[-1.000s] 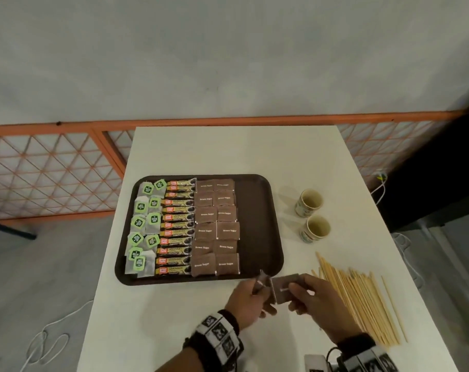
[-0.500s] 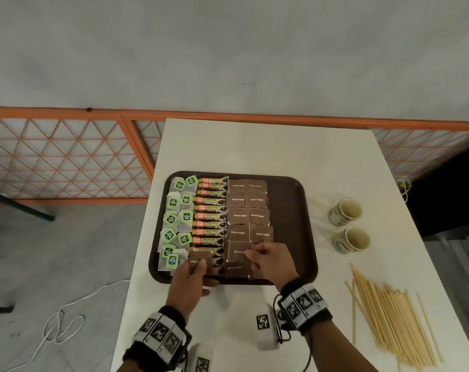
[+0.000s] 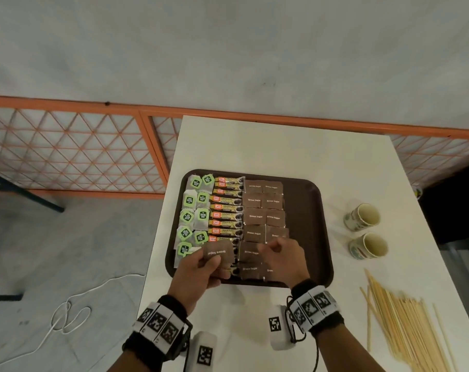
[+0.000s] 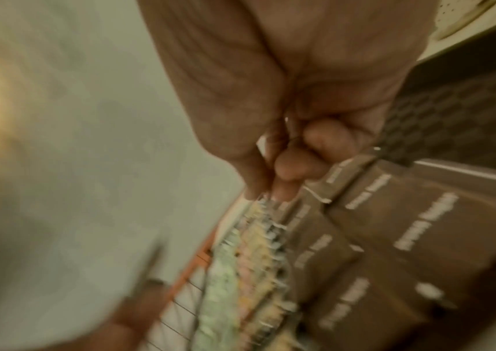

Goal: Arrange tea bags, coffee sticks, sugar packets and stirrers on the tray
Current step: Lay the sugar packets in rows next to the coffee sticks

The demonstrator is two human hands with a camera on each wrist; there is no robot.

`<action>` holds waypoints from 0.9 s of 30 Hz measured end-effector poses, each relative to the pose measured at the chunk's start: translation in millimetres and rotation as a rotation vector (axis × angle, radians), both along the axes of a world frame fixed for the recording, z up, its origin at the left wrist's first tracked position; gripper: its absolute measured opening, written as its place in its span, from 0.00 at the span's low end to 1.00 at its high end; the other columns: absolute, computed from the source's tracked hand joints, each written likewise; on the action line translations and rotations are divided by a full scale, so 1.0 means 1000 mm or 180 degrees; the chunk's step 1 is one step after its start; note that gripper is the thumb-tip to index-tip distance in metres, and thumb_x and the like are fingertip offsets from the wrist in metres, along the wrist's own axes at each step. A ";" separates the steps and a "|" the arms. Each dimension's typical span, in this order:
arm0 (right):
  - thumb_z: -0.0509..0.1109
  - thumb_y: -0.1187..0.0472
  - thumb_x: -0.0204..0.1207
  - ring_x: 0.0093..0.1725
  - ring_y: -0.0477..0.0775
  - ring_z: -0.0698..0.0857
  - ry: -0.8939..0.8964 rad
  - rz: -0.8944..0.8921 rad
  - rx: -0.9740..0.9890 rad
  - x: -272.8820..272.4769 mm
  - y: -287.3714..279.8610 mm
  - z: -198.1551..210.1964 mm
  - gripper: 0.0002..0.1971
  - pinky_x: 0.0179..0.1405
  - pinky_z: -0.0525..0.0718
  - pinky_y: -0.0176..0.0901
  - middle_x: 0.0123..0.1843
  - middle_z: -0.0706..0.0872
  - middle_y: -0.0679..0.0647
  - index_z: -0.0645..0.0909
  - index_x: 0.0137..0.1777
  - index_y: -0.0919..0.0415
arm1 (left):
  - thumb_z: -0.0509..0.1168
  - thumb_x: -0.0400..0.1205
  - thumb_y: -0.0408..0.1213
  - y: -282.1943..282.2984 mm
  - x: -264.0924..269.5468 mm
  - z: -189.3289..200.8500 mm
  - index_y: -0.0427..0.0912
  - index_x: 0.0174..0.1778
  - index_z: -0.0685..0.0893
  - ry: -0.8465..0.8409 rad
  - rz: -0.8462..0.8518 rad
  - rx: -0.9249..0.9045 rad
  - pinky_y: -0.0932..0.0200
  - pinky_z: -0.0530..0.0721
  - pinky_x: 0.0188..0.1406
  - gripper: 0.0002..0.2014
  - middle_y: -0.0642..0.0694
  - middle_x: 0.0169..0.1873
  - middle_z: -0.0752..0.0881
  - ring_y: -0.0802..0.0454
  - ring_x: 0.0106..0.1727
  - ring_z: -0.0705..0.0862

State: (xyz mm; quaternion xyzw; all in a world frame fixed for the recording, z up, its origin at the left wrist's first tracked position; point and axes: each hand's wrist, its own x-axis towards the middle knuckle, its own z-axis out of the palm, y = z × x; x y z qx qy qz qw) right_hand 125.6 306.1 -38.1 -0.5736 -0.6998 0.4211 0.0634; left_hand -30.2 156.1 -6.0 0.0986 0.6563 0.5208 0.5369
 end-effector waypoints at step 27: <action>0.77 0.58 0.75 0.29 0.38 0.82 0.0282 -0.0156 -0.0592 0.052 0.020 0.004 0.05 0.34 0.78 0.29 0.30 0.85 0.44 0.89 0.43 0.60 | 0.70 0.82 0.36 0.023 0.042 -0.006 0.33 0.41 0.82 0.1280 -0.1056 -0.0144 0.61 0.82 0.29 0.09 0.39 0.31 0.90 0.52 0.27 0.86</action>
